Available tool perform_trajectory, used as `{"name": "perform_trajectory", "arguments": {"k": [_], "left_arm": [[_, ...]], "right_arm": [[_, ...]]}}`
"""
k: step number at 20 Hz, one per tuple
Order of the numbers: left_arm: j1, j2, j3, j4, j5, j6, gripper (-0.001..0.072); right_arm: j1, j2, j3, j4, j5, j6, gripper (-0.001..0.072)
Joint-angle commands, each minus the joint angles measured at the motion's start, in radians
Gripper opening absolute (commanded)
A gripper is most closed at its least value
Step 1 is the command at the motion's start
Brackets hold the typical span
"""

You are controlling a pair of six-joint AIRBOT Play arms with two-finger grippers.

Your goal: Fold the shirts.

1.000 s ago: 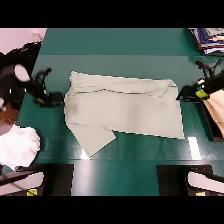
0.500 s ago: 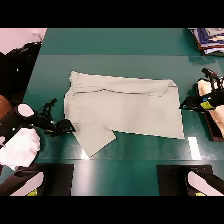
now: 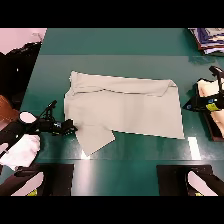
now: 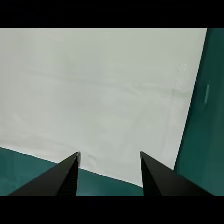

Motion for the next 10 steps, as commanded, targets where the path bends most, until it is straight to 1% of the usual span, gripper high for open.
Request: {"name": "perform_trajectory", "arguments": {"k": [1,5,8,9,10], "left_arm": [[0.001,0.004,0.006,-0.040,-0.034,0.034,0.0024],[0.000,0.006,0.066,-0.027,-0.113,0.057,0.0024],[0.000,0.006,0.094,-0.025,-0.116,0.057,0.0023],[0.000,0.006,0.095,-0.024,-0.113,0.057,0.0024],[0.000,0.006,0.095,-0.024,-0.112,0.057,0.0024]], "right_arm": [[-0.068,0.010,-0.045,-0.001,0.060,0.000,0.0424],[-0.286,0.061,-0.259,-0.003,0.020,-0.003,0.0425],[-0.472,0.040,-0.396,0.002,0.002,-0.019,0.0425],[-0.513,0.017,-0.429,0.019,-0.006,-0.037,0.0425],[-0.553,-0.013,-0.460,0.067,-0.015,-0.087,0.0424]]}}
